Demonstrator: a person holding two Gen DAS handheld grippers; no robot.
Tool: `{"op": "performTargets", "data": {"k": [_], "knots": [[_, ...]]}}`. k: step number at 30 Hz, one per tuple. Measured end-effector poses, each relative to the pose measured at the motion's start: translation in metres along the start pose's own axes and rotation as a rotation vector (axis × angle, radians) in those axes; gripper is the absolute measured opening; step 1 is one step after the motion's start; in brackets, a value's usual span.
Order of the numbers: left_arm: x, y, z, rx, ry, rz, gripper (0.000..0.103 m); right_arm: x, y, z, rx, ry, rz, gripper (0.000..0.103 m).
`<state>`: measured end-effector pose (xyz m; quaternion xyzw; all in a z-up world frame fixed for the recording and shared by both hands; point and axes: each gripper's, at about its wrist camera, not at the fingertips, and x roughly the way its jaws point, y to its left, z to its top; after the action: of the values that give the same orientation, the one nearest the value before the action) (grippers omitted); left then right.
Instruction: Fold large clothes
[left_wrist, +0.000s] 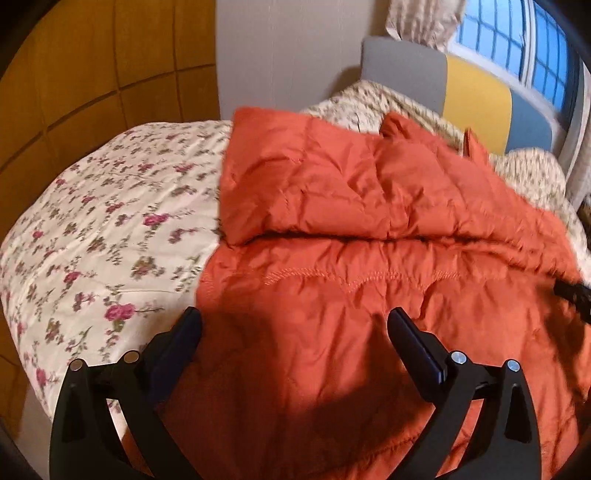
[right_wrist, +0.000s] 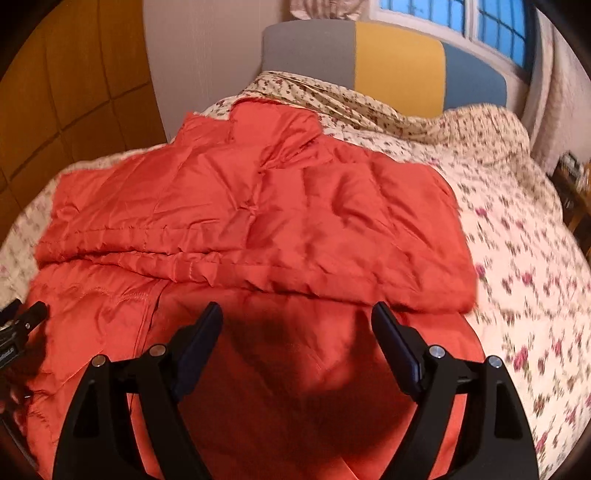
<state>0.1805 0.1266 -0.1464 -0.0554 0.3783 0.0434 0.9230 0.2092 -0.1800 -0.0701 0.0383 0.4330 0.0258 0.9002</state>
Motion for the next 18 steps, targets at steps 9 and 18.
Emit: {"op": "performTargets", "data": {"k": [9,18], "knots": [[-0.036,0.039,-0.029,0.030,-0.018,0.012,0.100,-0.080,-0.096,-0.052,0.106,-0.025,-0.070,0.085],[-0.058,0.073,-0.079,-0.023,0.026,-0.065,0.089,-0.115,-0.155,-0.139,0.279,0.093,-0.012,0.074]]}}
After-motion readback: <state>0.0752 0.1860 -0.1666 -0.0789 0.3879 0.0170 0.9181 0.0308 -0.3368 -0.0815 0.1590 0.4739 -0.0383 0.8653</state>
